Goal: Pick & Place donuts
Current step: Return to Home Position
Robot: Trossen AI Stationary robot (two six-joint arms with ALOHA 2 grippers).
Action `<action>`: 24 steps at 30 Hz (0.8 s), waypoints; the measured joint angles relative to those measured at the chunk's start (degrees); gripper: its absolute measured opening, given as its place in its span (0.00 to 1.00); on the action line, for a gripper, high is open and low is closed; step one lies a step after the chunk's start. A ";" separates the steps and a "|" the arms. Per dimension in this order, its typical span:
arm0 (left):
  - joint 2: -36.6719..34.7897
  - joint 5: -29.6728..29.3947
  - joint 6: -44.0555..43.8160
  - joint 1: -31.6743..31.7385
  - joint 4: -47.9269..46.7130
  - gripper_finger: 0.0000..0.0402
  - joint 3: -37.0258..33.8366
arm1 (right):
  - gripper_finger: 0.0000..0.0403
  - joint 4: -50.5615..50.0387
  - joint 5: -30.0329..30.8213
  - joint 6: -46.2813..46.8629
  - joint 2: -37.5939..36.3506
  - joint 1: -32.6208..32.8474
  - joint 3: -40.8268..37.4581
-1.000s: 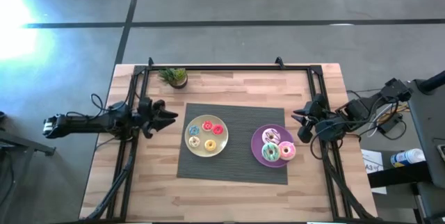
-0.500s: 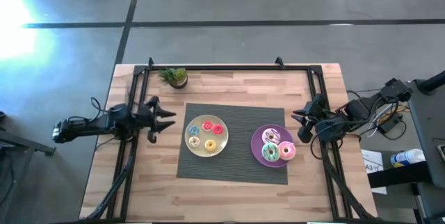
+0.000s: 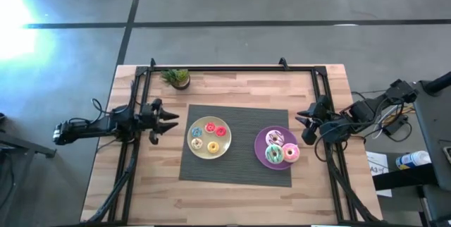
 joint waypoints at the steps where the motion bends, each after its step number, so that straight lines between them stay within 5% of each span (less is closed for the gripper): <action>1: 0.04 0.00 0.00 0.00 0.02 0.33 0.00 | 0.22 0.01 0.00 0.00 0.02 0.00 0.00; 24: 0.11 0.00 -0.04 -0.02 0.00 0.33 -0.07 | 0.20 0.00 0.00 0.00 0.01 -0.01 0.00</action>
